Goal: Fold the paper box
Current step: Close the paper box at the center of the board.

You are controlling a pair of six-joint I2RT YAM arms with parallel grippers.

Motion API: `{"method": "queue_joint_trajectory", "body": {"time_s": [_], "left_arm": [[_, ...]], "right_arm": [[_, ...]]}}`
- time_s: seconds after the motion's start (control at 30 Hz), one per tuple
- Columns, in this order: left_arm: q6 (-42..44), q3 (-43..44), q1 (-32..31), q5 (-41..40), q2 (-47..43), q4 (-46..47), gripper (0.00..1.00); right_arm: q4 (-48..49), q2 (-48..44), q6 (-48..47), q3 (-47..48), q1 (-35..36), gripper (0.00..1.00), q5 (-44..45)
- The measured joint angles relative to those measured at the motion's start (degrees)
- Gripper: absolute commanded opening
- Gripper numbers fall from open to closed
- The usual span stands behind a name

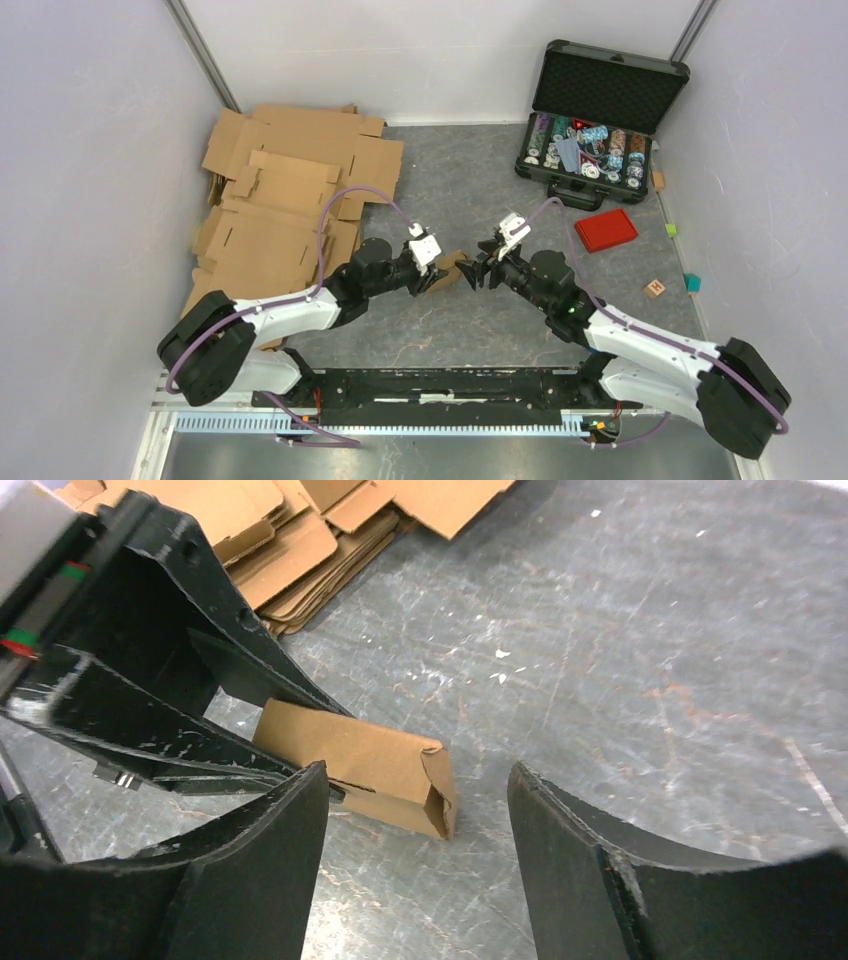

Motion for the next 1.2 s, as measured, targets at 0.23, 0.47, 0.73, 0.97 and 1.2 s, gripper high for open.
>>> {"method": "queue_joint_trajectory", "body": {"time_s": [0.23, 0.47, 0.73, 0.97, 1.2], "left_arm": [[3.1, 3.1, 2.3, 6.8, 3.6, -1.2, 0.28], [3.0, 4.7, 7.7, 19.4, 9.2, 3.4, 0.29], [4.2, 8.7, 9.2, 24.0, 11.7, -0.8, 0.30], [4.2, 8.7, 9.2, 23.8, 11.7, -0.8, 0.30], [4.2, 8.7, 9.2, 23.8, 11.7, -0.8, 0.30]], "right_arm": [[-5.6, -10.9, -5.0, -2.4, 0.0, 0.74, 6.7], [-13.7, -10.0, -0.6, -0.5, -5.5, 0.73, 5.2], [-4.6, -4.8, 19.2, -2.5, -24.0, 0.68, -17.8], [5.6, -0.6, 36.2, -6.0, -24.3, 0.79, -25.4], [7.7, -1.3, 45.3, -7.9, -22.5, 0.77, -21.9]]}}
